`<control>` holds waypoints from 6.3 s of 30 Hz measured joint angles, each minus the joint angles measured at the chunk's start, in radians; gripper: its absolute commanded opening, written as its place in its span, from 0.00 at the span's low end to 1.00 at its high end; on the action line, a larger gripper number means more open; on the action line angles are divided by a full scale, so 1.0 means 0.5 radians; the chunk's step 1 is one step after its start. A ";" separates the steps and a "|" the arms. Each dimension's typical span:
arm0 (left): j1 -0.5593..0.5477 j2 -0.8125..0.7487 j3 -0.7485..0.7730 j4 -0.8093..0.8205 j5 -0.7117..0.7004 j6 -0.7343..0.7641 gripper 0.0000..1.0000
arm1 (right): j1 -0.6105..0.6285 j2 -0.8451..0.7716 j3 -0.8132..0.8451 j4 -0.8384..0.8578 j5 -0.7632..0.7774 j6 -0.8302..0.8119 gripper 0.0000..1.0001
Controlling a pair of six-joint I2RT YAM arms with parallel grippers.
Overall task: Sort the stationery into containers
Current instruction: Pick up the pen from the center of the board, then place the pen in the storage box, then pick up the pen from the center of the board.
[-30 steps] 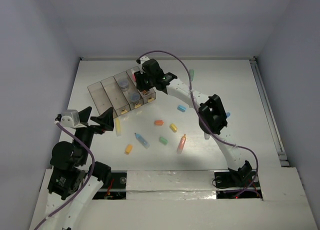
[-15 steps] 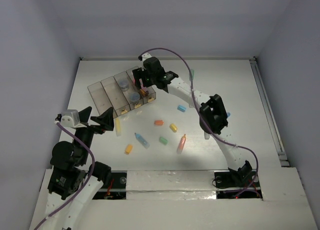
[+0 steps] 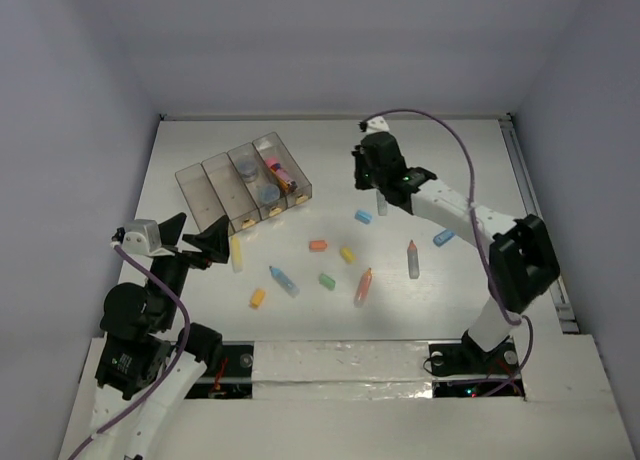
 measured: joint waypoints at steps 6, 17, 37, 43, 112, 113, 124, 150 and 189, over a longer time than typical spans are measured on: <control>0.000 -0.034 -0.001 0.002 0.033 0.001 0.99 | -0.125 -0.477 -0.601 -0.209 0.024 0.150 0.26; 0.000 -0.050 -0.002 0.006 0.050 0.001 0.99 | 0.351 -1.003 -0.912 -0.590 -0.379 0.327 0.47; 0.002 -0.050 -0.002 0.005 0.045 0.000 0.99 | 0.520 -0.630 -0.696 -0.758 -0.050 0.396 0.58; 0.002 -0.043 -0.003 0.006 0.048 0.000 0.99 | 0.121 -0.922 -0.911 -0.816 0.002 0.549 0.66; -0.185 -0.124 -0.004 0.011 -0.078 0.000 0.99 | 0.461 0.843 0.906 0.256 -0.836 0.106 0.28; -0.185 -0.120 -0.004 0.011 -0.079 0.000 0.99 | 0.467 0.927 0.996 0.252 -0.854 0.095 0.28; -0.185 -0.117 -0.004 0.011 -0.077 0.000 0.99 | 0.475 1.452 1.720 0.061 -0.870 0.085 0.56; -0.185 -0.112 -0.004 0.012 -0.077 0.001 0.99 | -0.397 1.009 1.277 0.058 -0.504 0.196 0.47; -0.184 -0.028 -0.004 0.014 -0.069 0.002 0.99 | -0.705 1.270 1.142 -0.378 -0.045 0.003 0.16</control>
